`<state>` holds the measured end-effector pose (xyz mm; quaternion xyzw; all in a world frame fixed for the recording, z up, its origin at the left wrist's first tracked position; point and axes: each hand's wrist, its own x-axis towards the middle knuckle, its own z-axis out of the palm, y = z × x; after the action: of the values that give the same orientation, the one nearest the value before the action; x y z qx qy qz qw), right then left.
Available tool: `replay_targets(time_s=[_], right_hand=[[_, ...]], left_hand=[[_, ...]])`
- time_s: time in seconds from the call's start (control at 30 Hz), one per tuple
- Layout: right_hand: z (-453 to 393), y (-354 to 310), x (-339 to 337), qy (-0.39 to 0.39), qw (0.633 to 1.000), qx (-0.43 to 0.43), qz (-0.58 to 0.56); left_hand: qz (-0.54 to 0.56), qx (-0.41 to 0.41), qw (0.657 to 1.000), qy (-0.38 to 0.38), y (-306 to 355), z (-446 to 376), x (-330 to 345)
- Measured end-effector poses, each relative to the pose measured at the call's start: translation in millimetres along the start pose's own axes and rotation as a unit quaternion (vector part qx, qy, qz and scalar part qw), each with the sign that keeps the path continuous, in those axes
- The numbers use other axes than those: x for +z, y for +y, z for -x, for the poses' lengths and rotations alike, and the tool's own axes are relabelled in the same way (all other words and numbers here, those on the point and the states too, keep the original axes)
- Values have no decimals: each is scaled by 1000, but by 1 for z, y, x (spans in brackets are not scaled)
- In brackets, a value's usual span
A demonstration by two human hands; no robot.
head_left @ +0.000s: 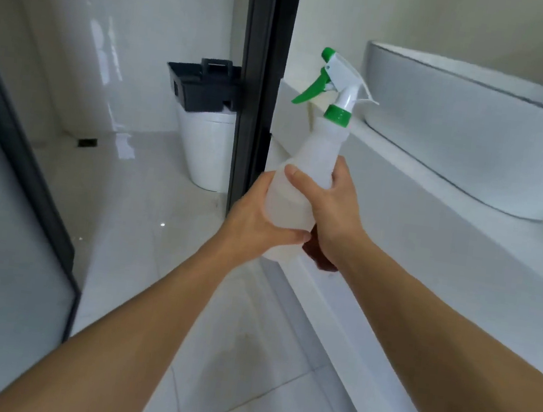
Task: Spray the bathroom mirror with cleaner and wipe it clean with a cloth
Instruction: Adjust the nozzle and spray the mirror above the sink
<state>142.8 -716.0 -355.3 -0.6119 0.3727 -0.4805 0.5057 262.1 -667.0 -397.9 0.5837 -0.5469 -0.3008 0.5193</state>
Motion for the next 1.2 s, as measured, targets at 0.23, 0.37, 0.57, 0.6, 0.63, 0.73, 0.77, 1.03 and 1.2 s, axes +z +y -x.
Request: replay_targets(time_s=[0.23,0.37,0.57,0.6,0.63,0.73,0.77,1.03,1.2], right_hand=[[-55,-230,-1,15,1000,-11,18],[-86,-349,-13,55,998,-27,34],[-115,-497,-52,145,986,-79,11],[-119,-516,-60,161,983,-89,11],[-122,-534,-70,176,979,-98,13],[-128,-574,-102,214,970,-110,21],[-130,-584,-113,226,967,-114,23],[-149,-619,-178,285,949,-133,37],[-158,-626,-195,279,951,-123,61]], left_hand=[[10,9,999,-37,199,-42,-71],[7,22,997,-70,309,-74,-99],[7,73,982,-174,466,-135,-118],[0,86,977,-194,488,-145,-118],[-6,102,972,-213,510,-154,-117],[-6,142,958,-248,559,-178,-107],[-3,149,956,-254,572,-186,-101],[111,188,962,-163,651,-266,-54],[170,256,939,-154,700,-307,-30]])
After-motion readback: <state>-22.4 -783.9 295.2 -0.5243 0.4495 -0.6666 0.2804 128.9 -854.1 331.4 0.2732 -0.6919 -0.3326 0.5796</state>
